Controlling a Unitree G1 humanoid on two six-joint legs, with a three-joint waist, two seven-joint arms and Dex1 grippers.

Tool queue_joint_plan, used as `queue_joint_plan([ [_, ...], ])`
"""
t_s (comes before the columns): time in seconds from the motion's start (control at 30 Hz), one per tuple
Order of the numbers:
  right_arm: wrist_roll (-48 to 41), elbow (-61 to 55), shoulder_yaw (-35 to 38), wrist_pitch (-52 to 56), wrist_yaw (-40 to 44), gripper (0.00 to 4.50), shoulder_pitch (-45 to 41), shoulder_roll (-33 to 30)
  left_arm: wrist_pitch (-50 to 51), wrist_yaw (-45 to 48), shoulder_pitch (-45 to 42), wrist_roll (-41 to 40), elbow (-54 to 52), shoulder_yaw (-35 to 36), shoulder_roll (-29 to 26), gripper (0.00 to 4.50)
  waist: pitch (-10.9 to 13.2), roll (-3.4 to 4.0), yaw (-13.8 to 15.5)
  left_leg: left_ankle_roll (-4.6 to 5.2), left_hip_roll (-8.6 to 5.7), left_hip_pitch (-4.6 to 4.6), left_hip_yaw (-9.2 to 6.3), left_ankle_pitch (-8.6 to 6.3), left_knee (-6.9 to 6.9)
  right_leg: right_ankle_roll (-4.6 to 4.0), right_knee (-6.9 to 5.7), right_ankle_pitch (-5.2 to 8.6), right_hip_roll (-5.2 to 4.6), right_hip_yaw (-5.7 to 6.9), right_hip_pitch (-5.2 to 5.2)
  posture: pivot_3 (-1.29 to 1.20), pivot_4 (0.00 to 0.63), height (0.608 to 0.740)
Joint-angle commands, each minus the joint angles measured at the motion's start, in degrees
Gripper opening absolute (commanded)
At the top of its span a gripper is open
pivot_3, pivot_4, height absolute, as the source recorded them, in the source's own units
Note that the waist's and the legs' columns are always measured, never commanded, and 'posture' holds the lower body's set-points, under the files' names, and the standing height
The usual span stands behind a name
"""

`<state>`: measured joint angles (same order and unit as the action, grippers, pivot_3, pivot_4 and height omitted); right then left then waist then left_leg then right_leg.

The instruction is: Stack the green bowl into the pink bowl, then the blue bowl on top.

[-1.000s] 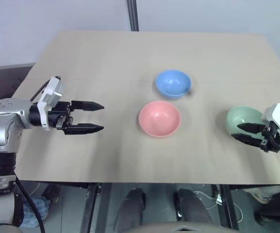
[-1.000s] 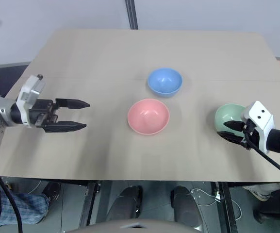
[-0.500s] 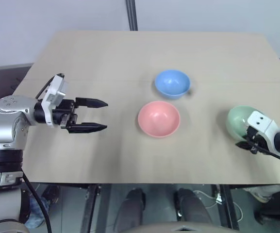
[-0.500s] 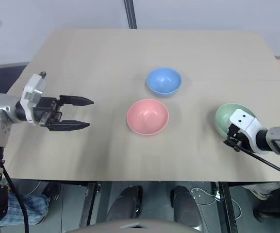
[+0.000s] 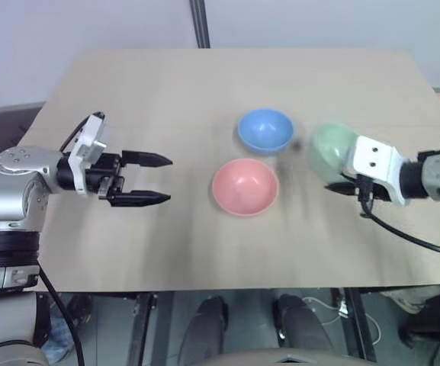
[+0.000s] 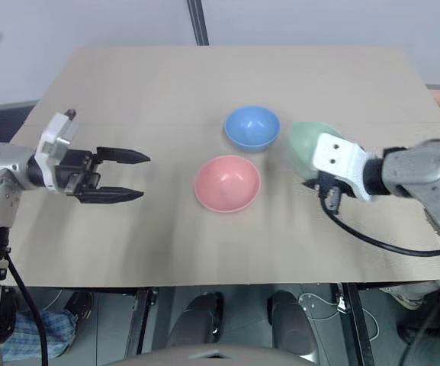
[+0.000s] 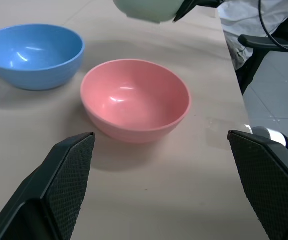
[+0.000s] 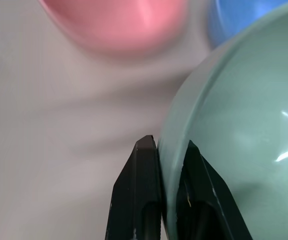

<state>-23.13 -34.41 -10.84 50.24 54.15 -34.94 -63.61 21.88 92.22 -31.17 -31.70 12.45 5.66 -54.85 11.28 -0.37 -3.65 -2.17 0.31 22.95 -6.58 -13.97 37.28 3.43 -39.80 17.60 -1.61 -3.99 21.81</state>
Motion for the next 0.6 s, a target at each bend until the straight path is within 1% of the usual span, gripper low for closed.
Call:
queue_joint_plan([
  [0.03,1.4,-2.9,-7.9,2.0,1.3,0.11,-10.9,6.6,-0.6,0.3,-2.1,-0.4,0.9,-0.9,-1.2,4.50,0.0,0.00,0.0,0.00,-0.03,0.09,0.00,0.00,0.01,0.00,0.02,0.00,-0.05,0.00,0.07,0.00,0.150,0.740],
  [0.1,1.5,-3.6,-11.5,3.8,1.2,0.11,-14.9,10.4,-1.2,0.3,-2.8,-0.4,1.9,-1.8,-1.5,4.50,0.0,0.00,-0.2,0.00,-0.06,0.18,0.00,0.00,0.02,0.00,-0.01,0.00,-0.08,0.00,0.18,0.00,0.150,0.740],
  [0.17,2.3,-3.7,-14.4,5.2,1.1,0.11,-17.1,12.8,-1.6,0.3,-3.2,-0.7,2.5,-2.6,-1.8,4.50,0.0,0.00,-0.1,-0.01,-0.05,0.34,-0.07,0.01,0.04,0.00,-0.06,0.00,-0.05,0.04,0.36,0.00,0.150,0.740],
  [0.27,4.0,-2.7,-17.4,5.6,0.6,0.11,-18.9,15.2,-2.4,0.3,-3.3,-1.0,3.3,-3.5,-2.2,4.50,0.0,0.00,-0.1,-0.04,-0.09,0.93,-0.18,0.03,0.21,-0.01,-0.16,-0.02,-0.07,0.14,0.91,0.00,0.150,0.740],
  [0.3,4.6,-2.4,-18.3,5.7,0.4,0.11,-19.4,15.9,-2.6,0.3,-3.3,-1.2,3.5,-3.8,-2.3,4.50,0.0,0.00,-0.1,-0.20,-0.14,0.94,-0.17,0.12,0.21,-0.01,-0.15,-0.02,-0.12,0.14,0.91,0.00,0.150,0.740],
  [0.47,5.9,-0.8,-21.6,4.9,1.3,0.11,-20.7,19.7,-3.5,0.3,-3.3,-1.4,4.2,-4.8,-2.5,4.50,0.0,-0.01,-0.3,-0.22,-0.13,0.94,-0.15,0.13,0.19,-0.01,-0.15,-0.01,-0.12,0.14,0.93,0.00,0.150,0.740],
  [0.5,5.9,-0.8,-21.8,5.0,1.5,0.62,-20.7,20.1,-3.6,0.3,-3.3,-1.5,4.3,-4.8,-2.5,4.50,0.0,-0.01,-0.3,-0.21,-0.13,0.94,-0.16,0.13,0.18,-0.01,-0.17,-0.01,-0.10,0.14,0.94,0.00,0.150,0.740],
  [0.53,6.0,-0.8,-21.9,5.2,1.6,0.80,-20.7,20.2,-3.7,0.3,-3.3,-1.5,4.4,-4.9,-2.5,4.50,0.0,-0.01,-0.3,-0.21,-0.13,0.93,-0.16,0.13,0.18,-0.01,-0.17,-0.01,-0.10,0.14,0.94,0.00,0.150,0.740],
  [0.57,6.3,-0.8,-21.8,5.5,1.2,1.31,-20.6,20.4,-3.8,0.3,-3.4,-1.6,4.4,-5.0,-2.6,4.50,0.0,-0.01,-0.3,-0.16,-0.13,0.93,-0.16,0.10,0.18,-0.01,-0.19,-0.01,-0.10,0.14,0.94,0.00,0.150,0.740],
  [0.6,6.7,-0.6,-21.3,5.8,0.5,1.52,-20.6,20.7,-3.9,0.3,-3.2,-1.8,4.5,-5.0,-2.6,4.50,0.0,-0.01,-0.3,-0.14,-0.13,0.93,-0.16,0.09,0.19,-0.01,-0.19,-0.01,-0.10,0.14,0.94,0.00,0.150,0.740],
])
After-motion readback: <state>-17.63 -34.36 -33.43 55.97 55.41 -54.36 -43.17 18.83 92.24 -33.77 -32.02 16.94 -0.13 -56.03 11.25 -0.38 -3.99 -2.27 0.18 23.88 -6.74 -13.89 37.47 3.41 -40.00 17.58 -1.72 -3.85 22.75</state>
